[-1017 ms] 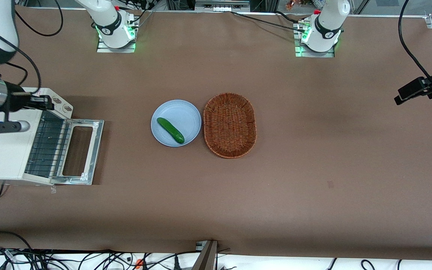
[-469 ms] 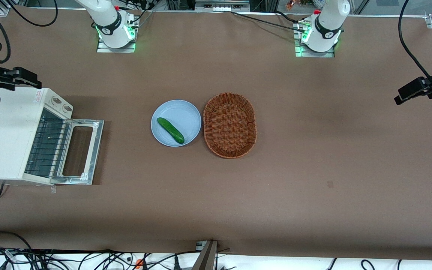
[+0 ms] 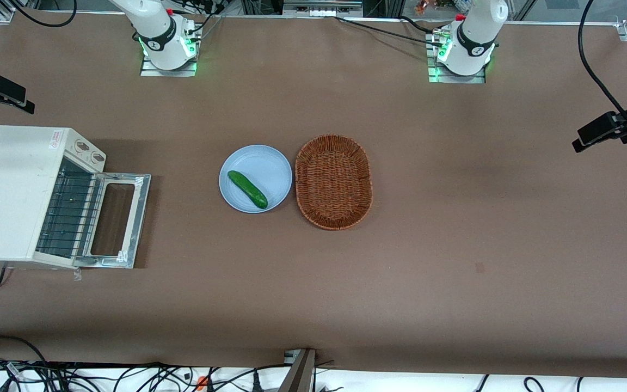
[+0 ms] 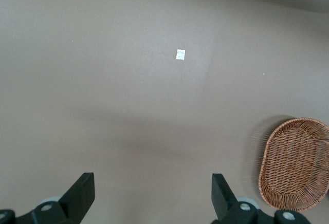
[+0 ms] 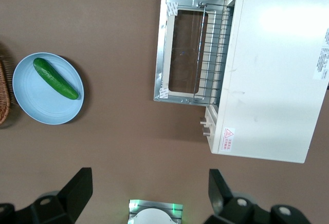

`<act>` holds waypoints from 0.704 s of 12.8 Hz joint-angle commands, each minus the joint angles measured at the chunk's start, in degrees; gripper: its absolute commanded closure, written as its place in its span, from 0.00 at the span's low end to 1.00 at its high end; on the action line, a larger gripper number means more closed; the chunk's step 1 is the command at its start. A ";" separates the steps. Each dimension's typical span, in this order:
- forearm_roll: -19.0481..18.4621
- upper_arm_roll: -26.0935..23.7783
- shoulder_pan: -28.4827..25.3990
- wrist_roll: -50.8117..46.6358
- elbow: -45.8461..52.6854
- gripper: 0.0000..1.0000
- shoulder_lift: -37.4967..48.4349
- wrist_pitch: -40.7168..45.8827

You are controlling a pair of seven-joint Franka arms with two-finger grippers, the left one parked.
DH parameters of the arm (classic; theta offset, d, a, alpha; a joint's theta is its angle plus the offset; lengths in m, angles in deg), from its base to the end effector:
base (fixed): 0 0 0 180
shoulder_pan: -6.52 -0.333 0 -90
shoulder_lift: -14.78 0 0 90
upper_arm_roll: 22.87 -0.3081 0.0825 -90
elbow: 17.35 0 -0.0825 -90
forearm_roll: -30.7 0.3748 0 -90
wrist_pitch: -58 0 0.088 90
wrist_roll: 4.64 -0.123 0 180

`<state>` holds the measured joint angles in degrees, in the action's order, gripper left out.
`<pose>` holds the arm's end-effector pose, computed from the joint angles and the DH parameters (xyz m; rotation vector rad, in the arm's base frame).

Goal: Open oven door with right arm only

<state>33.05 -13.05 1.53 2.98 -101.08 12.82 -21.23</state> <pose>0.5327 -0.0377 0.6168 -3.0892 -0.0832 0.1668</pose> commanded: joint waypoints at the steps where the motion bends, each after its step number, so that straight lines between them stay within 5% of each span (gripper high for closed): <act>1: 0.10 -0.76 0.86 0.91 -1.97 0.00 0.65 -1.45; 9: -4.02 -0.76 0.86 0.21 -1.53 0.00 -0.59 -3.48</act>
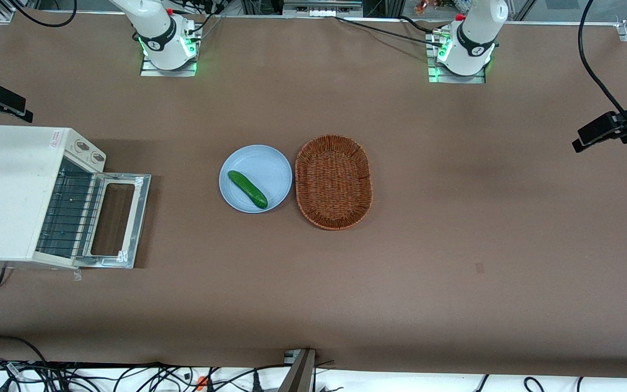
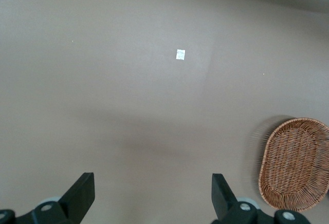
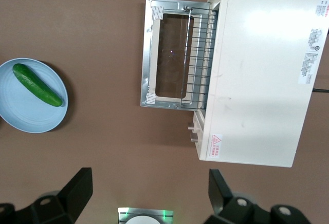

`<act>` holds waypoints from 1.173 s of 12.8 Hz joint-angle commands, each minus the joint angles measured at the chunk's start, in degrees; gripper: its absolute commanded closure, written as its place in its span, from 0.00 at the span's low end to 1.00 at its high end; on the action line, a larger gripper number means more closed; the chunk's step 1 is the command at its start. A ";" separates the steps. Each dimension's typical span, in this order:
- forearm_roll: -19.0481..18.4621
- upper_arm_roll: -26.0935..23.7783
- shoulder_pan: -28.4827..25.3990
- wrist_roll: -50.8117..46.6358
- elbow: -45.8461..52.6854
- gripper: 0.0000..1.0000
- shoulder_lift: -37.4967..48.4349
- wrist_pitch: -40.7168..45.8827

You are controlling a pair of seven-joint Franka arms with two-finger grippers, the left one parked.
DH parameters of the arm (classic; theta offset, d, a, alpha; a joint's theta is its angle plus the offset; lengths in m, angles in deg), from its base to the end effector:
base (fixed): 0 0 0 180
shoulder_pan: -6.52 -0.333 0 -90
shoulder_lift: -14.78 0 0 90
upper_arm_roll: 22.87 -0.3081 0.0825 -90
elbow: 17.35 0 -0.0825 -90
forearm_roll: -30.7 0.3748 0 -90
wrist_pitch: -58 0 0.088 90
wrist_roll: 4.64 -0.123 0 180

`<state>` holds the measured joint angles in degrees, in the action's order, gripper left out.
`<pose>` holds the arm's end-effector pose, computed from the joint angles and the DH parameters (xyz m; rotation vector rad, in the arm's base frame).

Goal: Open oven door with right arm only

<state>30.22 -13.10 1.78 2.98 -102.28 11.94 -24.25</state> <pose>0.5425 -0.0465 0.6032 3.1310 0.0693 -0.1518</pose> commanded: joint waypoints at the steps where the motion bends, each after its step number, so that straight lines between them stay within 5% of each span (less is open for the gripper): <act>1: -1.10 -0.80 0.52 0.12 -0.33 0.00 0.37 -0.46; 15: -0.48 -0.97 0.34 0.03 -0.33 0.00 0.46 -0.11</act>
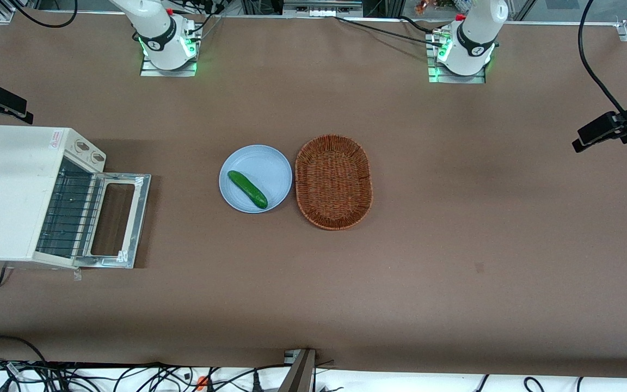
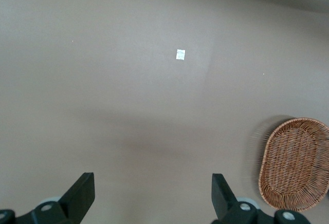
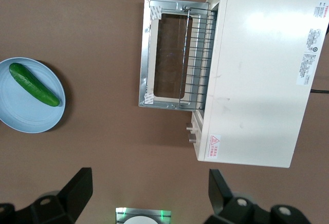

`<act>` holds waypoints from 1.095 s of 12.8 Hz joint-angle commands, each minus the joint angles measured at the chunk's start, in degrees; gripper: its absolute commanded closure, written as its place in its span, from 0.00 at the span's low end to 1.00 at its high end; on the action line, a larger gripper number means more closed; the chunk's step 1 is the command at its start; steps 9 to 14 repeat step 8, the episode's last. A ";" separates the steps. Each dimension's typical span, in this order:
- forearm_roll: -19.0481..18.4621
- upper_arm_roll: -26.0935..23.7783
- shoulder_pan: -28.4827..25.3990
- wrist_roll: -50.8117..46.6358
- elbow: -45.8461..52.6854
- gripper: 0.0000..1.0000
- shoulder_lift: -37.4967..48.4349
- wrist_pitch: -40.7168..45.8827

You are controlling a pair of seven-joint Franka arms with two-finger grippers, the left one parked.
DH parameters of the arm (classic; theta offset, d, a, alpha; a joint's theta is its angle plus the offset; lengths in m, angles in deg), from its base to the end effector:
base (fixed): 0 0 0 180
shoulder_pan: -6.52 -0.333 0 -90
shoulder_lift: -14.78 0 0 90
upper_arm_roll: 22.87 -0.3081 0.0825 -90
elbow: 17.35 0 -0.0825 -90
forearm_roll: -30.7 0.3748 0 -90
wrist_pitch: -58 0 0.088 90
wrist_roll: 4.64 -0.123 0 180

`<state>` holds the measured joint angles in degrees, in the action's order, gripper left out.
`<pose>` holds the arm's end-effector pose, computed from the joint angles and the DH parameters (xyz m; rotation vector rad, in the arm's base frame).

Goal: Open oven door with right arm only

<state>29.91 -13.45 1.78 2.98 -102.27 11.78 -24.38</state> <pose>0.5438 -0.0439 0.6019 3.1250 0.0781 -0.1530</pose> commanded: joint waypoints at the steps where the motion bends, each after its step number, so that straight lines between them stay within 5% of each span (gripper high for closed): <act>1: -0.09 -0.72 0.34 0.03 -0.33 0.00 0.71 0.02; 14: -0.17 -0.80 0.17 0.03 -0.33 0.00 0.63 0.02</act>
